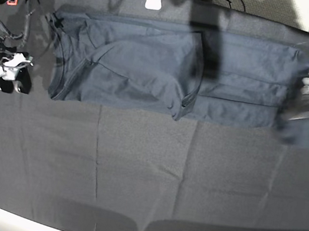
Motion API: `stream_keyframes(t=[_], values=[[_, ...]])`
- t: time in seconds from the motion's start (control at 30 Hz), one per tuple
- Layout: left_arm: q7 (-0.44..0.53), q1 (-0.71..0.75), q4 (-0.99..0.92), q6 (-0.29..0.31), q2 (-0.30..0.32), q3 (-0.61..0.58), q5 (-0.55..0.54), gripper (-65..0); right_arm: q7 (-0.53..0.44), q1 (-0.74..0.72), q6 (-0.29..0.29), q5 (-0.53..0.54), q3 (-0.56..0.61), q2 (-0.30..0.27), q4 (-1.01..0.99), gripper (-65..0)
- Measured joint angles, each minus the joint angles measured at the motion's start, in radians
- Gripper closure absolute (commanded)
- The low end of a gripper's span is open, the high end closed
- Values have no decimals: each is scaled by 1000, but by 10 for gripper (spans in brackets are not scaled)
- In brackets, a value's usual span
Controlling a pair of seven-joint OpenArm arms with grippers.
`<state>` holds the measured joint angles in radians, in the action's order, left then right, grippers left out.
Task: Layout the t-shirt on the table in an organized manner, then fold the t-shirt properly
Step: 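Grasp the shirt's other end with the left gripper and fold it inward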
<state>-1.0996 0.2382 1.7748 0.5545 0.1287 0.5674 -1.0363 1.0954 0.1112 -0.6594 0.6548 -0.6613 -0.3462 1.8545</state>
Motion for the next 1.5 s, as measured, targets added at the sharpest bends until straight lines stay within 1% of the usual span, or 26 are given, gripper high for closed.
stream_keyframes(t=[0.13,0.17,0.27,0.33,0.37,0.4,0.43,0.53,0.7,0.73,0.8,0.83,0.87,0.9,0.93,0.97,1.0,1.03,1.07,1.13,1.2,1.23,1.33,1.4,1.47,1.5], values=[[21,3,39,-38,-50,-173,109,0,0,0,0,1,0,0,0,-282],[29,3,41,-58,-60,-210,127,0,0,0,0,0,0,0,0,-282],[55,3,44,-80,-91,-302,174,0,0,0,0,1,0,0,0,-282],[72,3,44,-88,-109,-347,205,0,0,0,0,1,0,0,0,-282],[84,3,44,-105,-116,-365,224,0,0,0,0,1,0,0,0,-282],[95,3,45,-108,-120,-381,239,0,0,0,0,1,0,0,0,-282],[108,3,45,-132,-125,-397,251,0,0,0,0,0,0,0,0,-282],[112,2,45,-139,-132,-422,267,0,0,0,0,1,0,0,0,-282],[109,2,45,-140,-131,-423,277,0,0,0,0,0,0,0,0,-282],[109,2,45,-140,-132,-423,277,-14,0,0,0,1,0,0,0,-282],[108,2,45,-133,-132,-423,277,-183,0,0,0,1,0,0,0,-282],[113,2,45,-108,-132,-423,278,-262,0,0,0,1,0,0,0,-282],[118,2,45,-90,-131,-423,274,-322,0,0,0,1,0,0,0,-282],[135,2,45,-78,-132,-423,266,-353,0,0,0,2,0,0,0,-282],[137,2,45,-67,-132,-423,238,-359,5,0,0,11,0,0,0,-282],[159,2,45,-44,-131,-423,214,-359,6,0,0,27,0,0,0,-282],[161,-1,45,-18,-132,-423,170,-359,6,0,0,31,0,0,0,-282],[161,-8,47,19,-131,-423,140,-359,6,0,0,34,0,0,0,-282],[157,-17,52,32,-132,-423,124,-359,6,0,0,34,0,0,0,-282],[148,-34,84,40,-132,-423,118,-359,7,0,0,34,0,0,0,-282],[114,-40,143,43,-125,-423,120,-359,7,0,0,34,0,0,0,-282],[108,-41,174,48,-117,-422,136,-359,7,0,0,34,0,0,0,-282],[105,-42,262,51,-94,-394,269,-359,8,0,0,34,0,0,0,-282],[117,-42,277,49,-78,-349,367,-359,9,0,0,34,0,0,0,-282],[109,-35,263,6,-79,-301,480,-359,11,0,0,34,0,0,0,-282],[108,-23,244,3,-75,-282,488,-359,11,0,0,35,0,1,0,-282]])
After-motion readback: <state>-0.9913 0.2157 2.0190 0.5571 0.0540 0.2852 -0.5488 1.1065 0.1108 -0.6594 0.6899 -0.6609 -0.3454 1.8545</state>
